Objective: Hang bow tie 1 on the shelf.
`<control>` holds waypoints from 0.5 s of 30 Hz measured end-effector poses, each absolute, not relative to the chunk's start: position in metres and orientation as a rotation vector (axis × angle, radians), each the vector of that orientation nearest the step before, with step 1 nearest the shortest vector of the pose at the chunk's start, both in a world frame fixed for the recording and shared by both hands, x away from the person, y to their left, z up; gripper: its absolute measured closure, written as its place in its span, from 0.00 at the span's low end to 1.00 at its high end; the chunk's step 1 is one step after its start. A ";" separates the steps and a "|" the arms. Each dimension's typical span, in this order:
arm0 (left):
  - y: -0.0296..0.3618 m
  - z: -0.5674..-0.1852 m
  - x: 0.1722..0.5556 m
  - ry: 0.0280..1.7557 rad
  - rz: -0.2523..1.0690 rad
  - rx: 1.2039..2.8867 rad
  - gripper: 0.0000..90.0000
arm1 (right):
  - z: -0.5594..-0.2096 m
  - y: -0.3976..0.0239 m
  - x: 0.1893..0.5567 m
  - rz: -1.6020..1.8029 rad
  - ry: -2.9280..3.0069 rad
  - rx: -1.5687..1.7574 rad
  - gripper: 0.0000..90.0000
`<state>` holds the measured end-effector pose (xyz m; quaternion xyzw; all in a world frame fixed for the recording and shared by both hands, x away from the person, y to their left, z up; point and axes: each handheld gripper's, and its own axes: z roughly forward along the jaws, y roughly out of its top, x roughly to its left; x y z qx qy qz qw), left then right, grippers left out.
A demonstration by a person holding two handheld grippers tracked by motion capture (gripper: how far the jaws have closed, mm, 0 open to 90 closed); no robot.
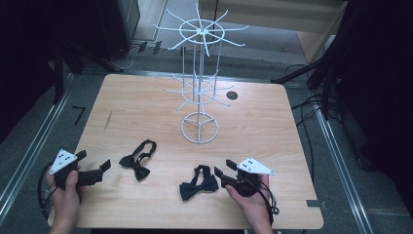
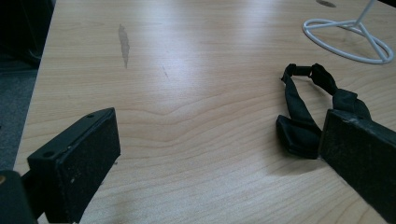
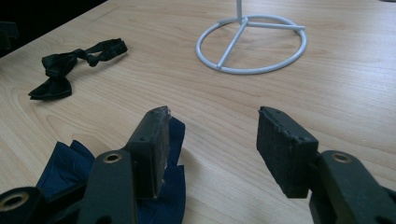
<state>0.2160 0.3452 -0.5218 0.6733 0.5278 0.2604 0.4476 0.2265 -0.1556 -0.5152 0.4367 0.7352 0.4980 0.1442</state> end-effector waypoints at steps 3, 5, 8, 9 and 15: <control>0.345 -0.522 0.216 1.307 0.644 1.667 0.00 | -0.516 -0.151 0.227 1.425 2.133 1.257 0.51; 0.345 -0.522 0.216 1.308 0.645 1.668 0.00 | -0.517 -0.150 0.227 1.423 2.139 1.258 0.51; 0.345 -0.522 0.216 1.307 0.644 1.667 0.00 | -0.518 -0.143 0.228 1.415 2.151 1.253 0.51; 0.345 -0.522 0.216 1.307 0.643 1.667 0.00 | -0.518 -0.143 0.228 1.415 2.151 1.253 0.51; 0.345 -0.522 0.216 1.309 0.644 1.666 0.00 | -0.520 -0.133 0.229 1.405 2.172 1.244 0.51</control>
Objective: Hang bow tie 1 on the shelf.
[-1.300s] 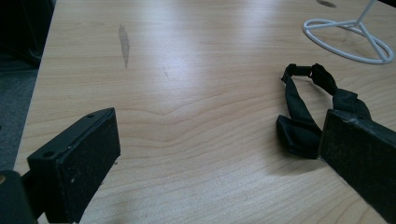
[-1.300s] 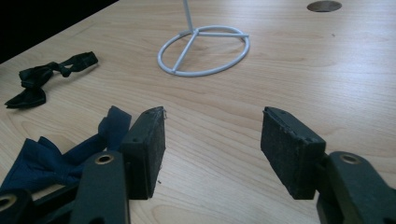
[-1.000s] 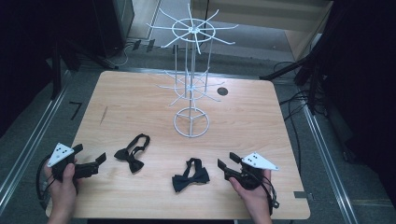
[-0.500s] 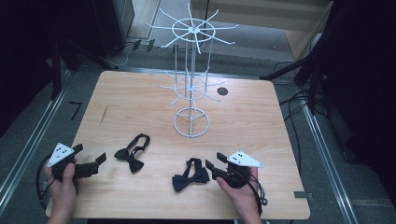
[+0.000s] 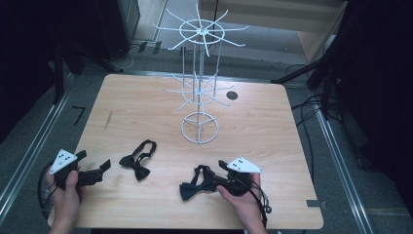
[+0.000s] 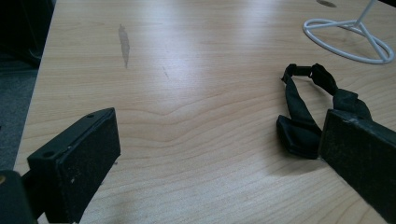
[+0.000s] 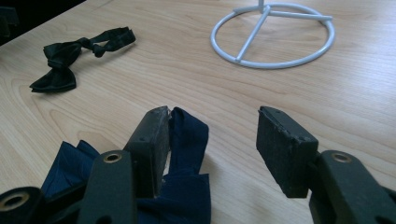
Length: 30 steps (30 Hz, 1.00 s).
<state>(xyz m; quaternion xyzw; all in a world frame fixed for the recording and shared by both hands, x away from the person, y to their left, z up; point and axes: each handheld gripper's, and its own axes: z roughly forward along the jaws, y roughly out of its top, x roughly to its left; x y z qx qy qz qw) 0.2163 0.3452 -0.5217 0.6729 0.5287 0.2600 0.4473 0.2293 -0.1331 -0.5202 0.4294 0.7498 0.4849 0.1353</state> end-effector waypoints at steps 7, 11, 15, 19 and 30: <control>0.345 -0.522 0.216 1.309 0.643 1.668 0.00 | -0.525 -0.119 0.231 1.380 2.204 1.230 0.50; 0.345 -0.522 0.217 1.310 0.644 1.665 0.00 | -0.528 -0.114 0.231 1.348 2.214 1.228 0.50; 0.345 -0.522 0.217 1.309 0.643 1.665 0.00 | -0.531 -0.110 0.232 1.315 2.225 1.232 0.50; 0.345 -0.522 0.217 1.309 0.643 1.665 0.00 | -0.534 -0.109 0.233 1.288 2.262 1.240 0.55; 0.345 -0.522 0.217 1.307 0.643 1.668 0.00 | -0.539 -0.108 0.234 1.257 2.343 1.216 0.78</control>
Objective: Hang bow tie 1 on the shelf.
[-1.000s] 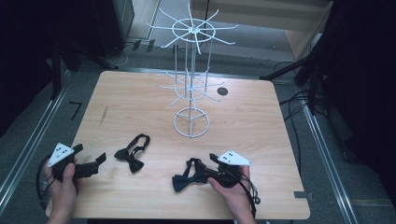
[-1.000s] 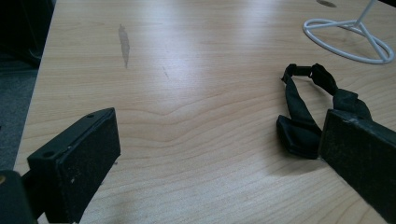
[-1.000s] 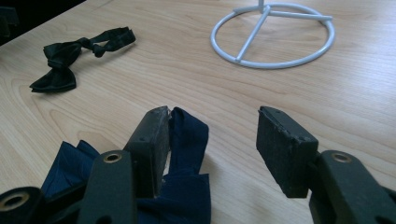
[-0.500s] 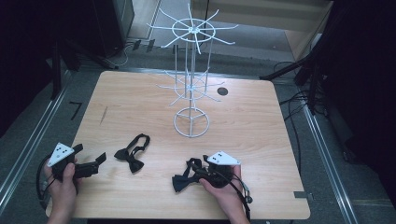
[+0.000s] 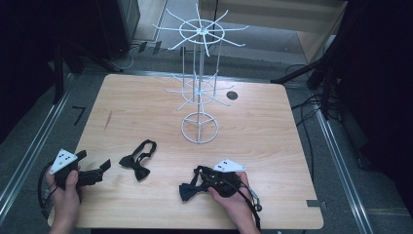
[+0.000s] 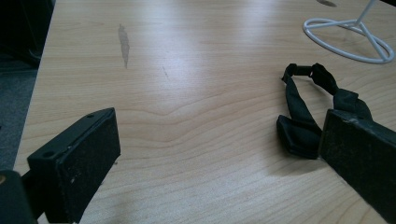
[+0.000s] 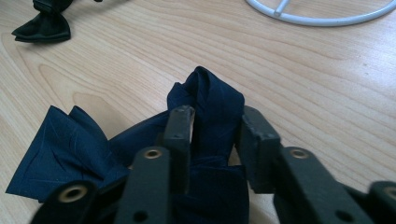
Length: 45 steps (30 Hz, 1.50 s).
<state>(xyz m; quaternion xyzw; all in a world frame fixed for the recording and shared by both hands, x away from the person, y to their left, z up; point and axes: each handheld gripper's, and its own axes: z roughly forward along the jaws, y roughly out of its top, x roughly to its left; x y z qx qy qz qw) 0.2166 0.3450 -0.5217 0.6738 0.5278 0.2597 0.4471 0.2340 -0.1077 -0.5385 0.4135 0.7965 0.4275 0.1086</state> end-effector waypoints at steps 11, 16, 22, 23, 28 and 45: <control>0.345 -0.522 0.217 1.305 0.643 1.671 0.00 | -0.542 -0.112 0.235 1.183 2.345 1.187 0.87; 0.345 -0.522 0.217 1.305 0.643 1.671 0.00 | -0.543 -0.115 0.235 1.170 2.321 1.194 0.86; 0.345 -0.522 0.217 1.305 0.641 1.671 0.00 | -0.543 -0.115 0.234 1.160 2.295 1.196 0.82; 0.345 -0.522 0.217 1.303 0.640 1.671 0.00 | -0.542 -0.116 0.234 1.151 2.287 1.212 0.87; 0.345 -0.522 0.217 1.303 0.640 1.672 0.00 | -0.539 -0.119 0.234 1.200 2.285 1.193 0.96; 0.345 -0.522 0.216 1.301 0.643 1.674 0.00 | -0.508 -0.124 0.228 1.351 2.127 1.071 0.99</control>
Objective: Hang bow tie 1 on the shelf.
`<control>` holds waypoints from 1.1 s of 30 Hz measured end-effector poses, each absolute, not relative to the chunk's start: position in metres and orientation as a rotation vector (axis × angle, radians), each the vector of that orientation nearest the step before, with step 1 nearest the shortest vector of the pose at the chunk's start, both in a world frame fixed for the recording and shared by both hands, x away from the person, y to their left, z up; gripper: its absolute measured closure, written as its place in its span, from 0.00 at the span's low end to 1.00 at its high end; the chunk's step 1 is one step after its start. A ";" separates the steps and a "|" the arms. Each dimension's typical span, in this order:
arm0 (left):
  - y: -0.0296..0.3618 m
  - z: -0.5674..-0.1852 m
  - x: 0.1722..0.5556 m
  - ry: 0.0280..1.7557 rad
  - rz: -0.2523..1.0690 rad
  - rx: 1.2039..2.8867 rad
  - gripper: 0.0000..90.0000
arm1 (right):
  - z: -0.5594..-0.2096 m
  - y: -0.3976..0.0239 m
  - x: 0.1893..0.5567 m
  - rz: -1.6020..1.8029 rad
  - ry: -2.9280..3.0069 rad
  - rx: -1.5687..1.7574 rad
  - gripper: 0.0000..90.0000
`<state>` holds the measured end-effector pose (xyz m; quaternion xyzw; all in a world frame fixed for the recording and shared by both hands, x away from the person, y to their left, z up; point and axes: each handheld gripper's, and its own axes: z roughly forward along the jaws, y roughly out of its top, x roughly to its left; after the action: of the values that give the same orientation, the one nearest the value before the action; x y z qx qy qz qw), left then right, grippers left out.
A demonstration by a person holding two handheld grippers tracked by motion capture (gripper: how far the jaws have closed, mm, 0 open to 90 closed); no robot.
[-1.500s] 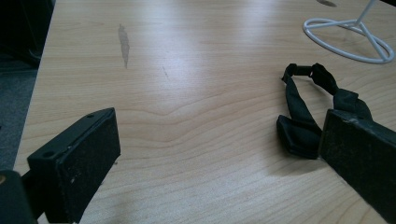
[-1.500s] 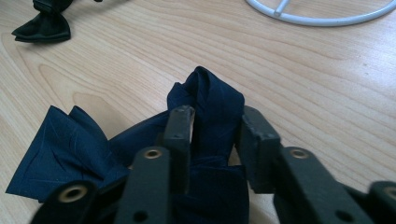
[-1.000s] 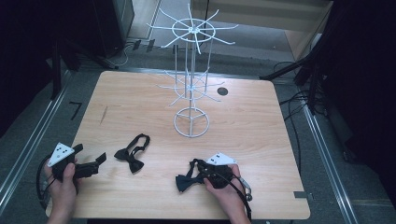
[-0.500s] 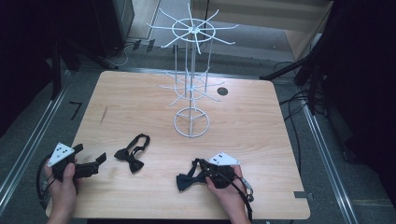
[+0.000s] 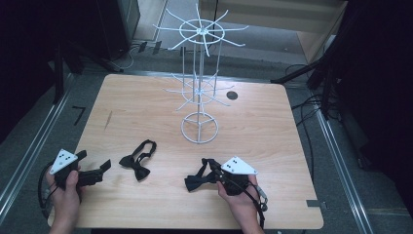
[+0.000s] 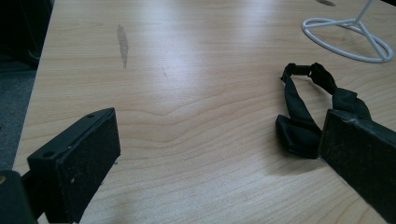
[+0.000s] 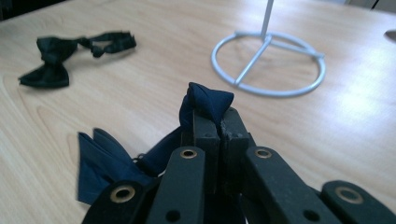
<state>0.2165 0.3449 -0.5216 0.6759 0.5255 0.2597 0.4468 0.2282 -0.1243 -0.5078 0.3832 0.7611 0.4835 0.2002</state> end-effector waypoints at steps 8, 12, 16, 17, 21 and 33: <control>0.345 -0.522 0.216 1.300 0.645 1.670 0.00 | -0.492 -0.124 0.237 1.403 2.052 1.046 1.00; 0.345 -0.522 0.216 1.299 0.645 1.670 0.00 | -0.486 -0.122 0.240 1.419 2.028 1.038 1.00; 0.345 -0.522 0.216 1.298 0.646 1.670 0.00 | -0.481 -0.121 0.241 1.432 2.020 1.034 1.00; 0.345 -0.522 0.216 1.298 0.646 1.671 0.00 | -0.480 -0.121 0.242 1.426 2.024 1.030 1.00; 0.345 -0.522 0.216 1.298 0.647 1.669 0.00 | -0.473 -0.120 0.243 1.432 2.020 1.016 1.00; 0.345 -0.522 0.216 1.296 0.645 1.670 0.00 | -0.452 -0.121 0.249 1.463 1.992 0.989 1.00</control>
<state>0.2160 0.3451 -0.5217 0.6752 0.5238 0.2609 0.4490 0.2495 -0.1206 -0.4523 0.3609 0.7270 0.5337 0.2375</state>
